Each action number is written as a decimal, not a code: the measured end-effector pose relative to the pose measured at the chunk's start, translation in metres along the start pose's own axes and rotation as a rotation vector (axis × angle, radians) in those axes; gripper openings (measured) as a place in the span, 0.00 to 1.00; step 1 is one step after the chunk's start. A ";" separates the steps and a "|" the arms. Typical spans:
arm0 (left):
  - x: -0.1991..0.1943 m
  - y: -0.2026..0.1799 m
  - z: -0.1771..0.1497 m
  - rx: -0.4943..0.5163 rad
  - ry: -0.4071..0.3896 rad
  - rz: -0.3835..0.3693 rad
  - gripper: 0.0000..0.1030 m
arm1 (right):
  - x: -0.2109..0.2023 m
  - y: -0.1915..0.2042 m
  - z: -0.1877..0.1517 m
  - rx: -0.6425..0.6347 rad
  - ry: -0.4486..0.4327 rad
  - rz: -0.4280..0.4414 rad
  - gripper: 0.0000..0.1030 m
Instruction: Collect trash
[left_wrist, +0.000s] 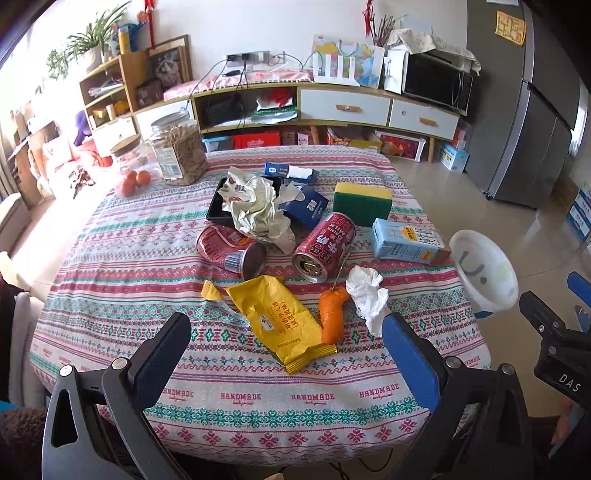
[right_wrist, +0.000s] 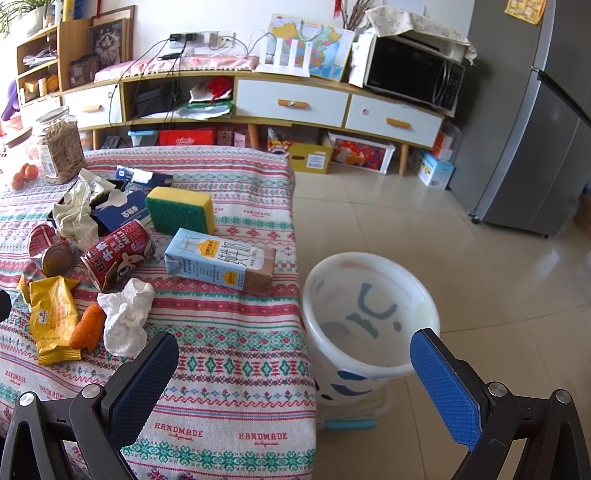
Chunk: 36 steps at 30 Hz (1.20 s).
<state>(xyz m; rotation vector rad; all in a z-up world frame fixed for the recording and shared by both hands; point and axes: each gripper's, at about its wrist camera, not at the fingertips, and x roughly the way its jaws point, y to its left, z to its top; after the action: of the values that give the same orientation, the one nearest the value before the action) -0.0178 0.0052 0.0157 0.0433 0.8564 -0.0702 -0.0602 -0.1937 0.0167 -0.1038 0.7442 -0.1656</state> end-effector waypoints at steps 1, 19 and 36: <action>0.000 0.000 0.000 0.000 0.000 -0.001 1.00 | 0.000 0.000 0.000 0.000 0.000 0.000 1.00; 0.012 0.011 0.026 0.089 0.006 -0.057 1.00 | 0.002 -0.011 0.022 -0.025 0.048 0.030 1.00; 0.173 0.007 0.092 0.121 0.419 -0.317 0.74 | 0.108 -0.008 0.044 -0.199 0.350 0.114 1.00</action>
<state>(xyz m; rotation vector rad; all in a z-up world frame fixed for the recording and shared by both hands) 0.1649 -0.0012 -0.0544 0.0363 1.2720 -0.4218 0.0470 -0.2203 -0.0215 -0.2249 1.1127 0.0008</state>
